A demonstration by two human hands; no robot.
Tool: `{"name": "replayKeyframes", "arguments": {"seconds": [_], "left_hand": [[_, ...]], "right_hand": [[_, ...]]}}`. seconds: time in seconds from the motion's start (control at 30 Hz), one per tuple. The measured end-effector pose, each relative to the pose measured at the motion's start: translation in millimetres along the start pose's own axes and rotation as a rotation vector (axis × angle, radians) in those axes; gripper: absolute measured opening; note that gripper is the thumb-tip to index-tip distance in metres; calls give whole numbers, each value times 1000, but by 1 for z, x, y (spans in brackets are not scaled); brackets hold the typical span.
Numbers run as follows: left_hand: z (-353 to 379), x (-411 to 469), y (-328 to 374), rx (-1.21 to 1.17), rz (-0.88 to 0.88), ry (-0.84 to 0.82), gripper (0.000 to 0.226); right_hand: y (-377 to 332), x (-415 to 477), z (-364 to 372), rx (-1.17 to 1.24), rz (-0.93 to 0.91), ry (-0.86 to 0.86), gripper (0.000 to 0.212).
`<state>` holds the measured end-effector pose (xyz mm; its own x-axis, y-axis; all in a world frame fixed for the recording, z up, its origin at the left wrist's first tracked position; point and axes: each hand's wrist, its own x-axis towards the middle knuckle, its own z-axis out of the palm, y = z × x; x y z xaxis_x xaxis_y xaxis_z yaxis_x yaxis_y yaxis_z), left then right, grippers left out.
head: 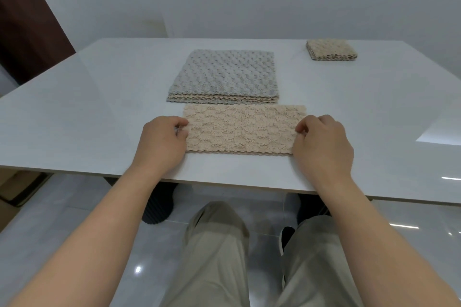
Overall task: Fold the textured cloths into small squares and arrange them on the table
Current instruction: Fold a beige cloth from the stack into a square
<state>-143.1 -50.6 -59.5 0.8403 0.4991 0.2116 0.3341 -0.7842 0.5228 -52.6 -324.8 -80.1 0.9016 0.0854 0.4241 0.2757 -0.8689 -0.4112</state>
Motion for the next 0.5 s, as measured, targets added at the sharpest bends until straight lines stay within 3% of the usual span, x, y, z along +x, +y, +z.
{"name": "replayKeyframes", "arguments": {"seconds": [0.13,0.2,0.37,0.5], "left_hand": [[1,4,9,38,84,110,35],[5,6,30,23,186,148,37],[41,31,76,117,450,-72,43],[66,35,68,262,444,-236,53]], "right_hand": [[-5,7,-6,-20,-77,153,26],[-18,14,-5,-9,-186,144,31],[-65,33,20,-29,-421,-253,41],[-61,31,38,-118,-445,-446,55]]}}
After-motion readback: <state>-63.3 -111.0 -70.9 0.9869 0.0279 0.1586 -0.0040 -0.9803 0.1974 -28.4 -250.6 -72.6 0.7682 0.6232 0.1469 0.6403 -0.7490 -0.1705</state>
